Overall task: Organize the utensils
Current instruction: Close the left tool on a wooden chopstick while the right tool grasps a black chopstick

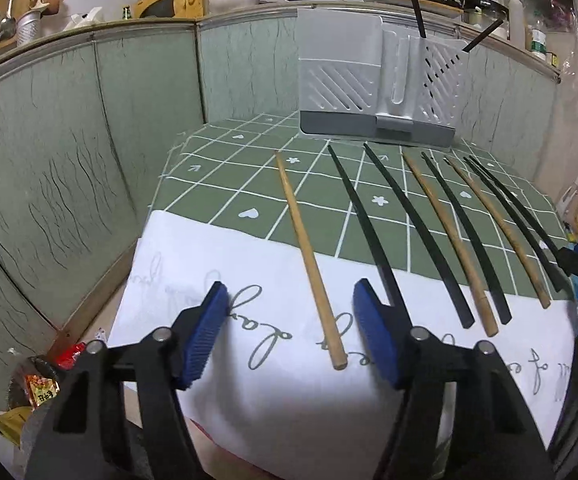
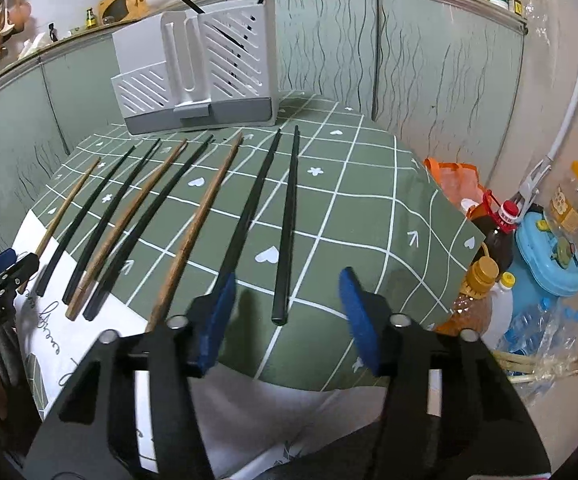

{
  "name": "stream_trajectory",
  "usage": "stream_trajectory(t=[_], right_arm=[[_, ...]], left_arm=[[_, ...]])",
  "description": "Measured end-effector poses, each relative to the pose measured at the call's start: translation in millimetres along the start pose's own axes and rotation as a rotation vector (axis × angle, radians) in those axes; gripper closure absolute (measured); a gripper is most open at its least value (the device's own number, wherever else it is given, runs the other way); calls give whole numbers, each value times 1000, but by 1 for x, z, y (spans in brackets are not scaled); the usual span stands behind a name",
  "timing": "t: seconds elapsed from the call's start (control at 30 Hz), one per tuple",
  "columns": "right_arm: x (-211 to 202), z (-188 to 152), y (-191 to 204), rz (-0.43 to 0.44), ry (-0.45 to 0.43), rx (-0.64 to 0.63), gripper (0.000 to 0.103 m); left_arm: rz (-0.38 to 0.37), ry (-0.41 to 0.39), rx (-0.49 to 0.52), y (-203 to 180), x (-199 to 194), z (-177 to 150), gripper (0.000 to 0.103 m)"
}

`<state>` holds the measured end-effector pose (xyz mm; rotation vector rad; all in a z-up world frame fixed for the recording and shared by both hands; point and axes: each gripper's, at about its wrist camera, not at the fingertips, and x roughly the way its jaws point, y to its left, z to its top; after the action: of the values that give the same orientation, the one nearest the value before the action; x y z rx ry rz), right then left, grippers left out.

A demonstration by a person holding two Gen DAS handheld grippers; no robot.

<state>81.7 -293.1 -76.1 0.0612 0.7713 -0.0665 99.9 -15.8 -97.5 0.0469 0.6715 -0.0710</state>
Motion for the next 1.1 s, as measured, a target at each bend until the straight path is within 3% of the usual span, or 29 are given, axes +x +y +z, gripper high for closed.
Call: stream_trajectory(t=[0.23,0.33,0.43,0.5,0.57,1.1], right_arm=[[4,-2,4,-37,4,-22,74],[5,-3,6,-42,9,-34,93],[5,-4,13,-65,7,-59,97],[5,-4,14,-73,7,-67,97],[5,-4,14,-72,8,-66,97],[-4,-1,13,-9,10,-51,97]], left_arm=[[47,-5,27,-6,1,-1,58],[51,-2,40,-10,2,-2,65],[48,-1,36,-11,2,-3,72],[58,3,37,-11,3,-3,89],[69,7,26,-10,4,-3,95],[-3,10,-1,-2,-6,4,95]])
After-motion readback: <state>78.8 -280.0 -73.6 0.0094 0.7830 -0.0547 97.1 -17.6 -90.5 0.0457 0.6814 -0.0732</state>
